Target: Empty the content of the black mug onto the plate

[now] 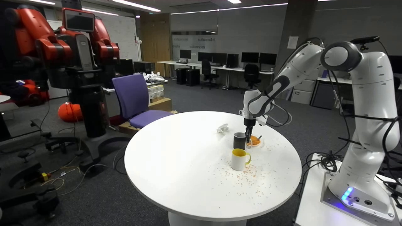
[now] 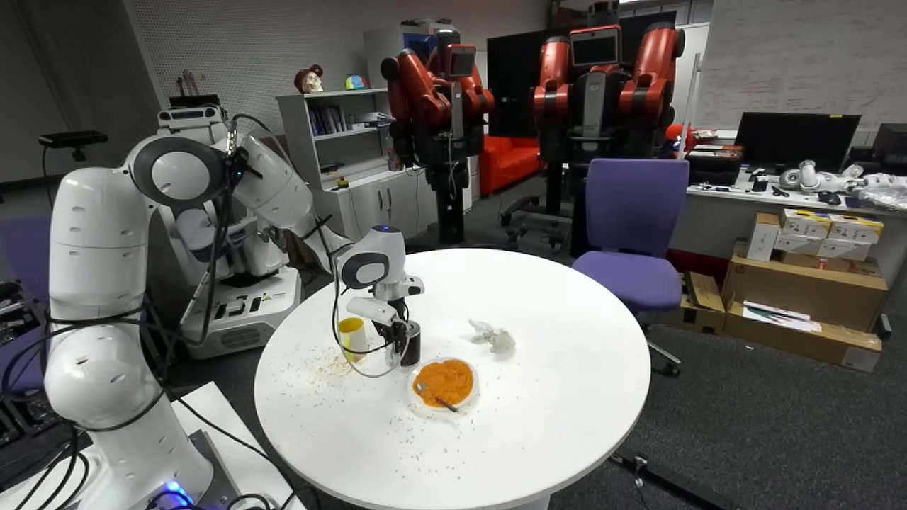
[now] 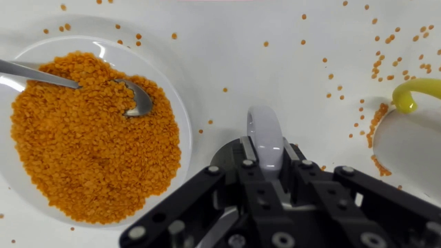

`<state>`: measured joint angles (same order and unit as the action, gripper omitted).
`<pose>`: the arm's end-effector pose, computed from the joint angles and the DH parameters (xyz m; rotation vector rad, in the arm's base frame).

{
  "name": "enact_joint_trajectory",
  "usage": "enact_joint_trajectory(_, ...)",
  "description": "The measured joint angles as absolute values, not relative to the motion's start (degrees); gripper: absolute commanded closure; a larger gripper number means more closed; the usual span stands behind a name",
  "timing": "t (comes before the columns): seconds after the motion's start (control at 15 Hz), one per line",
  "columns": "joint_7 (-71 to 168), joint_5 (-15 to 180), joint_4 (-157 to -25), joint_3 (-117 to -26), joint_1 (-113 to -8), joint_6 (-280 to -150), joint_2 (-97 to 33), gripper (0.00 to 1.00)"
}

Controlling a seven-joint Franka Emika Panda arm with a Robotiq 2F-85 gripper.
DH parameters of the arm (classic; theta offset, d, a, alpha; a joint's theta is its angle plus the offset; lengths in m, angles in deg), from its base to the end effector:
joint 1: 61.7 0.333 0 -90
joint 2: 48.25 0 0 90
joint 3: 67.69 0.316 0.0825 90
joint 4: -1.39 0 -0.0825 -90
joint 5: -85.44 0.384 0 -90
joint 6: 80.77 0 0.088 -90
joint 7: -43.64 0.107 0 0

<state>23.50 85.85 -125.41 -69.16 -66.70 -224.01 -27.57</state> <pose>0.5411 -0.0617 0.2069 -3.1060 -0.3651 0.1143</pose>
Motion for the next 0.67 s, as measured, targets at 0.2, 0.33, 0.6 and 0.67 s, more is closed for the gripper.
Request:
enact_joint_trajectory(0.2, 24.55, 84.77, -125.16, -68.91, -65.94, -224.19, -27.57, 0.95)
enact_joint_trajectory(0.33, 25.5, 83.68, -125.13, -68.7, -65.19, -224.51, -27.54, 0.95)
enact_joint_trajectory(0.6, 26.12, 81.12, -125.13, -68.46, -63.64, -228.6, -26.58, 0.95)
enact_joint_trajectory(0.67, 26.11, 80.69, -125.14, -68.31, -63.46, -230.73, -25.97, 0.95)
